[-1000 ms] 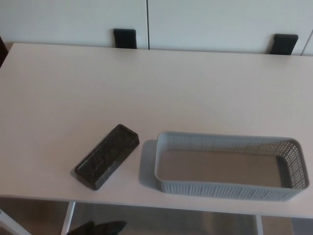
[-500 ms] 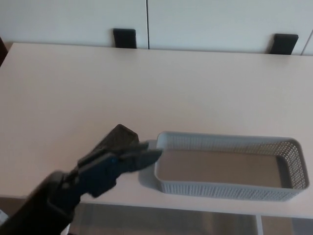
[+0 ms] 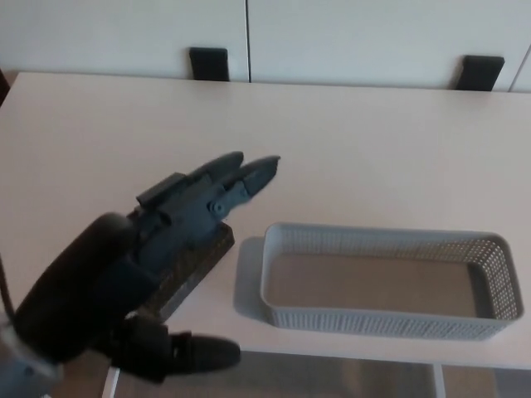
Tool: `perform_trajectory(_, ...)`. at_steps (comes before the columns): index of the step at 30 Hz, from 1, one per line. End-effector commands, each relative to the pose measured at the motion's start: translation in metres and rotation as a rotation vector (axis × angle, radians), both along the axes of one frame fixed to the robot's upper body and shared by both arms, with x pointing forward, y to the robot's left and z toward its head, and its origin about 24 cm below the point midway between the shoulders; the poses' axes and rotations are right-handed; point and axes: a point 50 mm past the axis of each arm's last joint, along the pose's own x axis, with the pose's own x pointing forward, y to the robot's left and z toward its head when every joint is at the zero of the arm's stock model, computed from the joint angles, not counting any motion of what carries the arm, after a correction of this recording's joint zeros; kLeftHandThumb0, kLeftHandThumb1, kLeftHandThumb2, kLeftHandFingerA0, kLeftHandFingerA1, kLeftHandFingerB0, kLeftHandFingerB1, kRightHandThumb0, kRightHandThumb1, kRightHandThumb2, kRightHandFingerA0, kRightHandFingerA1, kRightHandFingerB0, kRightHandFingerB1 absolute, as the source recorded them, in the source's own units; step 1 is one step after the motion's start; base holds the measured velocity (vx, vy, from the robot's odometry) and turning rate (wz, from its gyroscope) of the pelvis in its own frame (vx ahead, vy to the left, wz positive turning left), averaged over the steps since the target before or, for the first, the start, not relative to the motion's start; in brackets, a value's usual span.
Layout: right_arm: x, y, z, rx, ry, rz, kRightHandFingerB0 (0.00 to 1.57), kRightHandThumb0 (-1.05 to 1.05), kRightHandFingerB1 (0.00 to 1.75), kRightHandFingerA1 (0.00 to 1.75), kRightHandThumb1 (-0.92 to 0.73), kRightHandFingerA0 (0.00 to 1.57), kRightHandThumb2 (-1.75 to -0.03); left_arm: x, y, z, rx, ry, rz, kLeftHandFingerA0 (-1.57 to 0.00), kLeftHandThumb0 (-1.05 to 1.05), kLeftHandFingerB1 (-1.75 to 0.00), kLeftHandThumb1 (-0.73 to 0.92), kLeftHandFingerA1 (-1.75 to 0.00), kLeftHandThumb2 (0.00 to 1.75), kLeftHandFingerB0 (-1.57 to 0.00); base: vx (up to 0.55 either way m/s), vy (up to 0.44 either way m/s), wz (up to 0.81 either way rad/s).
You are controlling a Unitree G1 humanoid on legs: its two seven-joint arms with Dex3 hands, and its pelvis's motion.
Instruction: The robot walks towards a desk on which an eraser is kept on the left hand side and a container is kept on the right hand side. The robot picks up the eraser using its left hand and places it in the container.
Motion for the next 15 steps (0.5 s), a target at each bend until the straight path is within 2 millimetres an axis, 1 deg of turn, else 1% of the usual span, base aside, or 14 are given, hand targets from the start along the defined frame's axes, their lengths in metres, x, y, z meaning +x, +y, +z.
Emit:
perform_trajectory(1,0.006,-0.007,0.006,-0.049,-0.021,0.018,0.39,-0.36,0.38,0.45,-0.64,0.46,-0.58,0.049,0.034,-0.049,0.382,0.135,0.536,0.00,-0.43,-0.09,0.41,0.00,0.66,0.00,0.00,0.000,0.00)
perform_trajectory(2,0.006,-0.007,0.007,-0.055,-0.018,0.026,0.39,-0.37,0.38,0.44,-0.64,0.46,-0.58,0.050,0.034,-0.052,0.390,0.142,0.547,0.00,-0.45,-0.06,0.39,0.00,0.65,-0.01,0.00,0.000,0.00)
perform_trajectory(5,0.006,-0.006,0.009,-0.058,-0.016,0.032,0.39,-0.38,0.38,0.43,-0.64,0.46,-0.58,0.054,0.036,-0.060,0.428,0.159,0.586,0.00,-0.49,-0.04,0.40,0.00,0.65,0.00,0.00,0.000,0.00)
perform_trajectory(6,0.006,-0.006,0.009,-0.060,-0.015,0.034,0.39,-0.38,0.38,0.43,-0.64,0.46,-0.58,0.055,0.036,-0.061,0.432,0.160,0.593,0.00,-0.49,-0.05,0.40,0.00,0.65,0.00,0.00,0.000,0.00)
perform_trajectory(7,0.006,-0.006,0.008,-0.064,-0.013,0.036,0.39,-0.38,0.37,0.43,-0.65,0.46,-0.58,0.057,0.036,-0.064,0.440,0.166,0.606,0.00,-0.47,-0.08,0.44,0.00,0.68,0.00,0.00,0.000,0.00)
perform_trajectory(8,0.007,-0.006,0.007,-0.061,-0.013,0.037,0.39,-0.37,0.38,0.44,-0.65,0.46,-0.58,0.058,0.038,-0.067,0.451,0.180,0.617,0.00,-0.47,-0.09,0.43,0.00,0.66,0.00,0.00,0.000,0.00)
perform_trajectory(9,0.007,-0.006,0.006,-0.058,-0.013,0.036,0.39,-0.38,0.38,0.44,-0.64,0.46,-0.58,0.059,0.039,-0.069,0.455,0.191,0.625,0.00,-0.53,-0.06,0.32,-0.11,0.66,0.00,0.00,0.000,0.00)
perform_trajectory(11,0.007,-0.005,0.006,-0.045,-0.014,0.029,0.38,-0.37,0.38,0.45,-0.64,0.45,-0.58,0.060,0.040,-0.075,0.461,0.221,0.640,0.00,-0.55,-0.03,0.33,-0.07,0.65,0.00,0.00,0.000,0.00)
perform_trajectory(15,0.006,-0.005,0.006,-0.065,-0.013,0.047,0.40,-0.39,0.38,0.44,-0.65,0.46,-0.59,0.062,0.043,-0.089,0.490,0.272,0.680,0.00,-0.57,-0.03,0.35,-0.07,0.66,0.00,0.00,0.000,0.00)
